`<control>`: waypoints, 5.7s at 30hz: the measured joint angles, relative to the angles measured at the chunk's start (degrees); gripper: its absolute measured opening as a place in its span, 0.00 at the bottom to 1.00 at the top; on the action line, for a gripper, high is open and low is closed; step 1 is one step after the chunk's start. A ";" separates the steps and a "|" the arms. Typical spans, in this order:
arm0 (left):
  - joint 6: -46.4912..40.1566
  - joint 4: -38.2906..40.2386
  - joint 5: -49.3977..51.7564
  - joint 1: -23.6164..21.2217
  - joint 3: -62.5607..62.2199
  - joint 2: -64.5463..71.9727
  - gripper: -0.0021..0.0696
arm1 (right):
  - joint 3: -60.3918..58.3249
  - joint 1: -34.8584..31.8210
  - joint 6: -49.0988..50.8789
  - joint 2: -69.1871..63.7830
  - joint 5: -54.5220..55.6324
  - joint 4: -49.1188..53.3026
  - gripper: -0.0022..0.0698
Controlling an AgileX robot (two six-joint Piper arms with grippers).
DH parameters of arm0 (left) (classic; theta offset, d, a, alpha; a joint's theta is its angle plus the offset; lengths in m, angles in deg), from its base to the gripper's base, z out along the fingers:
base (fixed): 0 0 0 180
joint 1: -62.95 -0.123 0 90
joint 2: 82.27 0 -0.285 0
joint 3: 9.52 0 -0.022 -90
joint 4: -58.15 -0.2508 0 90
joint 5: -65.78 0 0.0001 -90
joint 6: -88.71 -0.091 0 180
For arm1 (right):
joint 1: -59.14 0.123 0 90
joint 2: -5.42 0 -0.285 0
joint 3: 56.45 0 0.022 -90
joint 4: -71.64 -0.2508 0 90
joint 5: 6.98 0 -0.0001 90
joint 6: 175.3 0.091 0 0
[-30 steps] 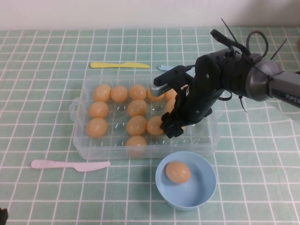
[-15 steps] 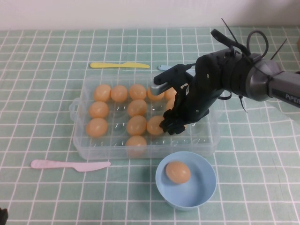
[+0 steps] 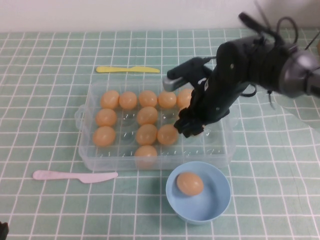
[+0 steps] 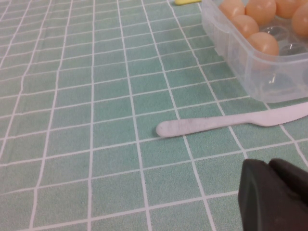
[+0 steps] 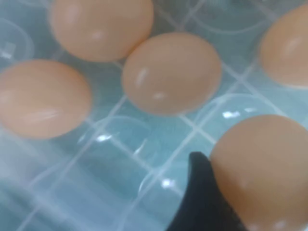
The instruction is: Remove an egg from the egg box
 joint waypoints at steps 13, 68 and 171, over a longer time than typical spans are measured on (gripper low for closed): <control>0.00 0.00 0.00 0.00 0.00 0.00 0.02 | -1.54 0.40 10.62 16.15 -17.99 0.62 0.57; 0.00 0.00 0.00 0.00 0.00 0.00 0.02 | -18.70 7.73 20.56 12.21 -8.65 2.06 0.66; 0.00 0.00 0.00 0.00 0.00 0.00 0.02 | -95.36 -27.50 2.94 115.58 31.01 -1.58 0.01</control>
